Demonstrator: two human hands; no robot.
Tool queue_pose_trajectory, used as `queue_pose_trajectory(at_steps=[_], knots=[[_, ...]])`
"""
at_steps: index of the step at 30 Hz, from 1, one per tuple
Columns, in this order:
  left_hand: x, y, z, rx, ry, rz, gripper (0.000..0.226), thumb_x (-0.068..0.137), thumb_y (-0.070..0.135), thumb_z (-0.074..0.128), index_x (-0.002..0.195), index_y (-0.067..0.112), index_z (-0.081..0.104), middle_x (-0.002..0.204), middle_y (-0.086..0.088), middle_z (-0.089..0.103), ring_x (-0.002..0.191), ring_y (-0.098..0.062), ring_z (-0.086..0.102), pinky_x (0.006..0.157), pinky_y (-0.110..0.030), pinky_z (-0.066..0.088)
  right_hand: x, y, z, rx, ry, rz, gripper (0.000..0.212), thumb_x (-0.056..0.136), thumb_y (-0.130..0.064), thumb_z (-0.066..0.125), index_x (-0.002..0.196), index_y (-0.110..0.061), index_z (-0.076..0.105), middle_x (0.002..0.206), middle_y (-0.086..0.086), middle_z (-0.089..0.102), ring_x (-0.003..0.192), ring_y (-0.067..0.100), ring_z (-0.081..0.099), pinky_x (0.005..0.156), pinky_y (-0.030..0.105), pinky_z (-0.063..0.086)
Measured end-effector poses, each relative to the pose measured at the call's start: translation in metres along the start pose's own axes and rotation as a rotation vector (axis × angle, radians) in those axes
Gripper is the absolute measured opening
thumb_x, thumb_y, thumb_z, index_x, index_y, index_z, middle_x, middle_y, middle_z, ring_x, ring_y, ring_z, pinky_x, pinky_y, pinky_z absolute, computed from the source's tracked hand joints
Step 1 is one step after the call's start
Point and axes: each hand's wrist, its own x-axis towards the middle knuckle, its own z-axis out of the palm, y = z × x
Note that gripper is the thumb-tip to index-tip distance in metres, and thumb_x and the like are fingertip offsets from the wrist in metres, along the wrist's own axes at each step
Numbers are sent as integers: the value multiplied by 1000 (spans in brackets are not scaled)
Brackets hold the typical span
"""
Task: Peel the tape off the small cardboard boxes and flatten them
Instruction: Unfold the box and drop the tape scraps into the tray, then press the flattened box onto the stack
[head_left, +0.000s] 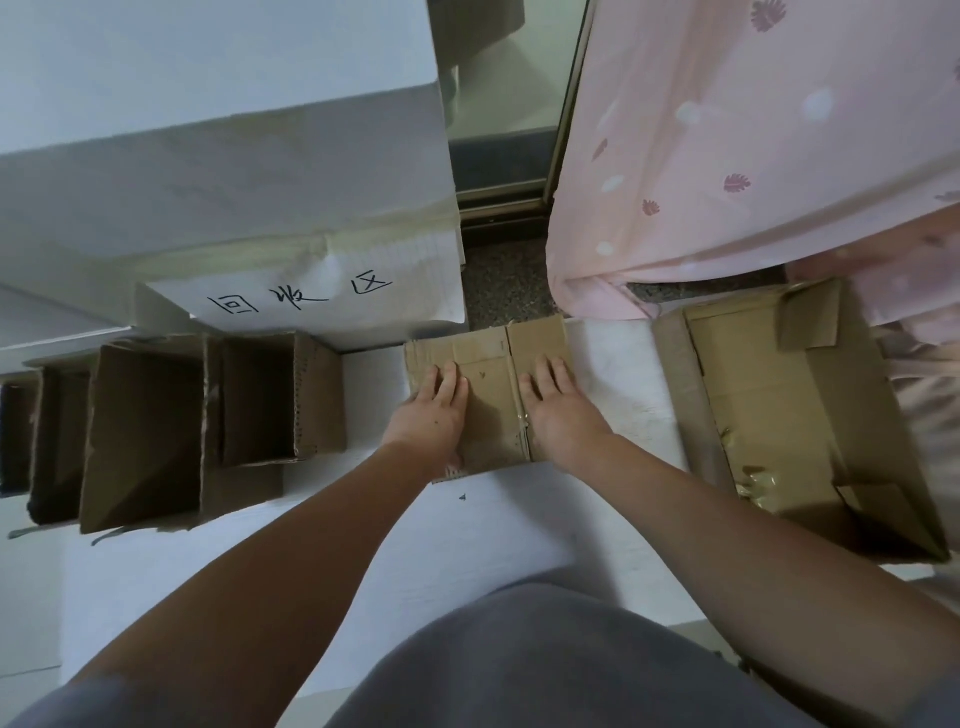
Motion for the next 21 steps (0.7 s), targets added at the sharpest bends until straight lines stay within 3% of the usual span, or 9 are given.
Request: queue_pose_trajectory(at_steps=[6, 12, 21], knots=[[6, 1, 5, 46, 7, 19, 120, 91, 46, 75, 161, 1, -12, 170, -19, -16, 159, -38, -6, 120, -47, 38, -1, -6, -5, -2, -48, 14, 97, 93, -7, 61, 159, -1, -10, 163, 29, -20, 151, 49, -15, 125, 53, 2], [10, 2, 15, 47, 18, 15, 117, 94, 45, 71, 160, -1, -14, 169, -22, -17, 158, -41, -6, 123, -47, 30, 7, -9, -1, 13, -50, 36, 87, 97, -8, 53, 159, 1, -7, 163, 31, -17, 151, 52, -10, 125, 56, 7], [14, 9, 15, 69, 42, -32, 104, 98, 20, 68, 158, -6, -13, 167, -29, -17, 156, -48, -5, 126, -51, 22, 14, -16, -1, -16, -20, 88, 92, 94, -6, 58, 158, 0, -7, 164, 28, -18, 151, 50, -12, 125, 56, 7]])
